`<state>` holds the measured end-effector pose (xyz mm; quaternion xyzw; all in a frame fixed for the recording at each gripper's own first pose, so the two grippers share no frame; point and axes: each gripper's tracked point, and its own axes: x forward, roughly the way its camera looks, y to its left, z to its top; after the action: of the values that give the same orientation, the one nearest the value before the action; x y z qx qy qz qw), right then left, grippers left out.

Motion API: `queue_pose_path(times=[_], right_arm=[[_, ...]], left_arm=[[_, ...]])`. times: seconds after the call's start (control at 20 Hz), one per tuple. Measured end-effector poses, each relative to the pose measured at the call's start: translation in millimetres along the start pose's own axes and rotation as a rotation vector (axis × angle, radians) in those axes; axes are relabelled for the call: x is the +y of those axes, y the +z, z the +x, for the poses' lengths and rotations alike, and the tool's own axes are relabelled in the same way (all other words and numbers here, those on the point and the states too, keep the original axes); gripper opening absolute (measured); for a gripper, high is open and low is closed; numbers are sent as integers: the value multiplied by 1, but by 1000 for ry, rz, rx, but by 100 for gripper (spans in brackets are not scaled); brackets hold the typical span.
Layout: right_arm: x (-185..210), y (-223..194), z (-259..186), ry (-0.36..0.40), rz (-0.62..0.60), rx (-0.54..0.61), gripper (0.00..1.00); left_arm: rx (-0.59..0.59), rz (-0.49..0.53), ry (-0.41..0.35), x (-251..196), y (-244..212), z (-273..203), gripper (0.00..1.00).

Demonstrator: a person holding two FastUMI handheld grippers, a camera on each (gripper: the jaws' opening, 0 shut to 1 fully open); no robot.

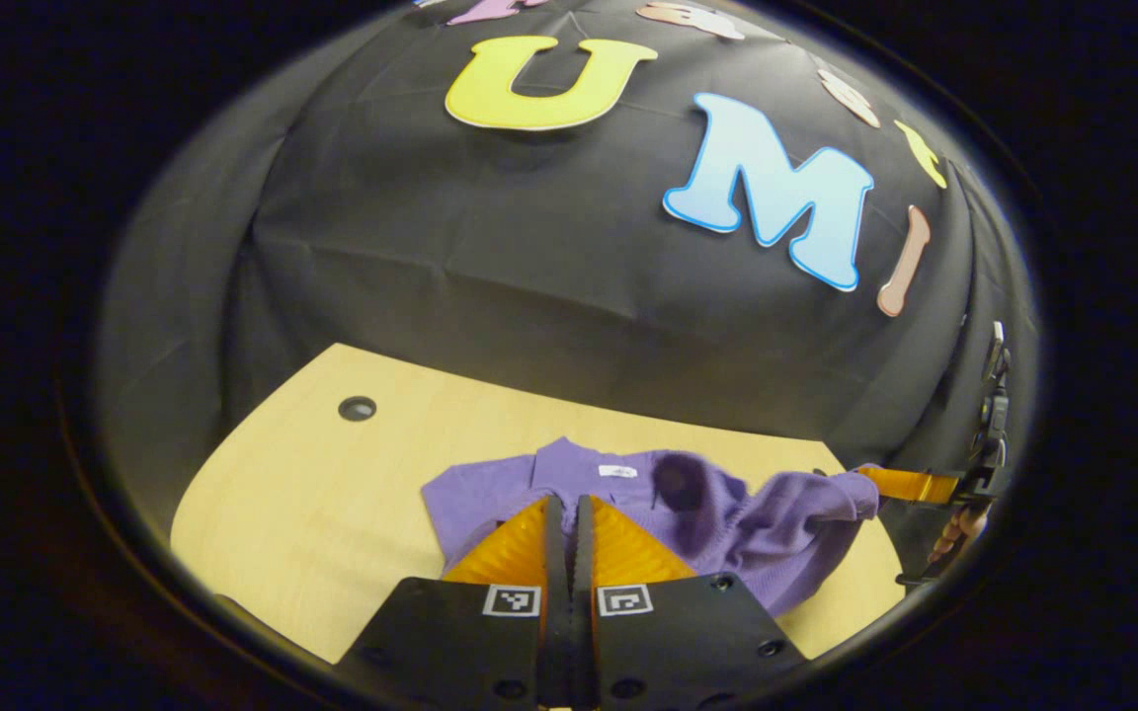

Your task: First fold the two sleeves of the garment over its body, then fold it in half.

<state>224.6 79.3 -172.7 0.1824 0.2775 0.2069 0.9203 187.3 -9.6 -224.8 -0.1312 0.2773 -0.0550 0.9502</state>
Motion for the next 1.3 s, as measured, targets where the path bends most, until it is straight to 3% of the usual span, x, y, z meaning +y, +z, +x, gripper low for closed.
queue_pose_path(times=[0.25,0.3,0.5,1.3], right_arm=[[-7,15,42,1,-9,0,4],[-10,16,49,-1,-9,1,0],[-16,20,69,-8,6,7,4],[-42,0,126,-128,-94,35,5]], left_arm=[[-18,64,24,-3,16,47,6],[-21,76,28,-3,20,53,6],[-31,89,42,-5,29,79,6],[-26,164,160,17,13,137,7]])
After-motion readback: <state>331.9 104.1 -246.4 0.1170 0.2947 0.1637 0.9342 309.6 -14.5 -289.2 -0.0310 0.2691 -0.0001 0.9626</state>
